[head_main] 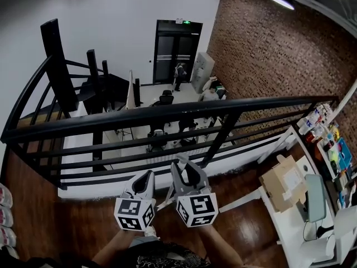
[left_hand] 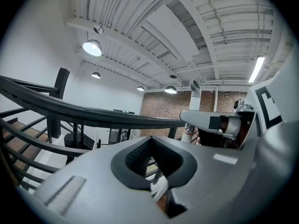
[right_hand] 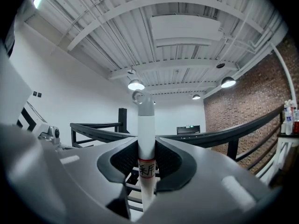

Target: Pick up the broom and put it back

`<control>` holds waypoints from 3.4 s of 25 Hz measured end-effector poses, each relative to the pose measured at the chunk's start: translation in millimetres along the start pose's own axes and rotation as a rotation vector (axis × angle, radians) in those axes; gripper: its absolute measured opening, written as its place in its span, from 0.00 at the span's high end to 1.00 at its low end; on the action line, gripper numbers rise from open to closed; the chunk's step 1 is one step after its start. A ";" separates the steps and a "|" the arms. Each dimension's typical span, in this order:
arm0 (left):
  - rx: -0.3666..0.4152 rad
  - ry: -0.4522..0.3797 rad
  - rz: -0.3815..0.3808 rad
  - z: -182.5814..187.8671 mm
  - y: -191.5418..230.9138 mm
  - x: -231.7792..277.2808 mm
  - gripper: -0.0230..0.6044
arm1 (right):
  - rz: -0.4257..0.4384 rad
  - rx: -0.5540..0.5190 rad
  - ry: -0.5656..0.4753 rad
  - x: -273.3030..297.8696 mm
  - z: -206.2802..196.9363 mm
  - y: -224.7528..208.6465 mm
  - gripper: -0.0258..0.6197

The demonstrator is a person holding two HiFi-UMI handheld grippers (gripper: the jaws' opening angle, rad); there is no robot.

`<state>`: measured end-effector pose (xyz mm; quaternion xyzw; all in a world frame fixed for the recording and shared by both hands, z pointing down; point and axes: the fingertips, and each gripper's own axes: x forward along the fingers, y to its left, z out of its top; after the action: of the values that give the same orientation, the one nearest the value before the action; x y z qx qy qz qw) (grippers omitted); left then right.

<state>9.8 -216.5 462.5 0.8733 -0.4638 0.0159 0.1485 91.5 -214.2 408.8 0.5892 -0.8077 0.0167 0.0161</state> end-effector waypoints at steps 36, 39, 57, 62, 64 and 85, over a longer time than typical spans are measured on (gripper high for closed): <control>0.027 0.102 -0.020 -18.3 69.6 33.2 0.96 | -0.040 0.049 0.205 113.5 -133.0 8.7 0.81; 0.019 0.109 -0.006 -18.3 80.7 31.8 0.96 | -0.039 0.049 0.240 125.3 -149.1 13.6 0.82; 0.004 0.124 0.035 -13.3 121.3 59.7 0.96 | -0.024 0.020 0.306 203.3 -185.0 12.4 0.81; -0.002 0.131 0.053 -14.6 130.6 62.9 0.96 | -0.019 0.018 0.313 221.8 -184.3 9.5 0.81; -0.003 0.135 0.053 -14.9 132.4 66.0 0.96 | -0.018 0.015 0.316 230.0 -184.5 7.5 0.81; -0.006 0.121 0.101 -4.6 156.1 71.7 0.96 | 0.026 0.004 0.388 282.6 -196.1 5.5 0.81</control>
<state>-76.0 -355.0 516.9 0.8458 -0.4973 0.0747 0.1781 1.3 -472.4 617.6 0.5644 -0.7970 0.1318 0.1700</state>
